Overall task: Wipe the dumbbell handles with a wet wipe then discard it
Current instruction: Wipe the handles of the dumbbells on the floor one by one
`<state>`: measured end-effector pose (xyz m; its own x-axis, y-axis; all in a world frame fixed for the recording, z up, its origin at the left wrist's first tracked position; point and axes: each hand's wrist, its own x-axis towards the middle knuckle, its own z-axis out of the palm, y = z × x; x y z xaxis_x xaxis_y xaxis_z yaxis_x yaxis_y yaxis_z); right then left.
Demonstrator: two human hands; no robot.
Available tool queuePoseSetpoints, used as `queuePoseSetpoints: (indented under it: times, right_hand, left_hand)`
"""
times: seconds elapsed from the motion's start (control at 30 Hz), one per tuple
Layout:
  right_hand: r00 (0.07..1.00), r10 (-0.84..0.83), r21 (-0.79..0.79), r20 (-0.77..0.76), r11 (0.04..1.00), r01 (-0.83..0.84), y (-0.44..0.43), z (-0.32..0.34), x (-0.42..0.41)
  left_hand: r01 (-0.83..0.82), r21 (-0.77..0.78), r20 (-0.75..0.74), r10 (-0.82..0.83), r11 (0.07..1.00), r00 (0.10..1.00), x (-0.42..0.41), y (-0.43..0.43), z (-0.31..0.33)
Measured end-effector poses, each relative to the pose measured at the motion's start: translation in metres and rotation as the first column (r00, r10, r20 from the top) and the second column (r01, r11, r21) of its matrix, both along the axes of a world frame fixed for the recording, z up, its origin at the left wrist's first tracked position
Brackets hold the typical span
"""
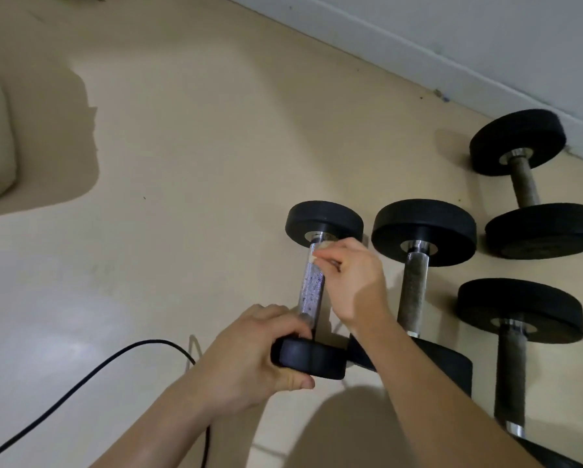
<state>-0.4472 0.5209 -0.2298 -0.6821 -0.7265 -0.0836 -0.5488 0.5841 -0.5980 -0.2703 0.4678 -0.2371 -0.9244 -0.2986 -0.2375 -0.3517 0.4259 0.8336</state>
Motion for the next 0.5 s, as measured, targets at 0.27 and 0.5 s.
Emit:
queuePoseSetpoints:
  times: [0.27,0.5]
  right_hand:
    - [0.986,0.058,0.077,0.154,0.995,-0.07,-0.003,0.001,0.015]
    - [0.947,0.006,0.06,0.322,0.998,-0.027,0.004,0.015,0.054]
  left_hand:
    - [0.021,-0.167,0.088,-0.007,0.986,0.996,0.004,-0.016,0.021]
    - [0.161,-0.219,0.382,-0.067,0.962,0.922,0.006,-0.044,0.032]
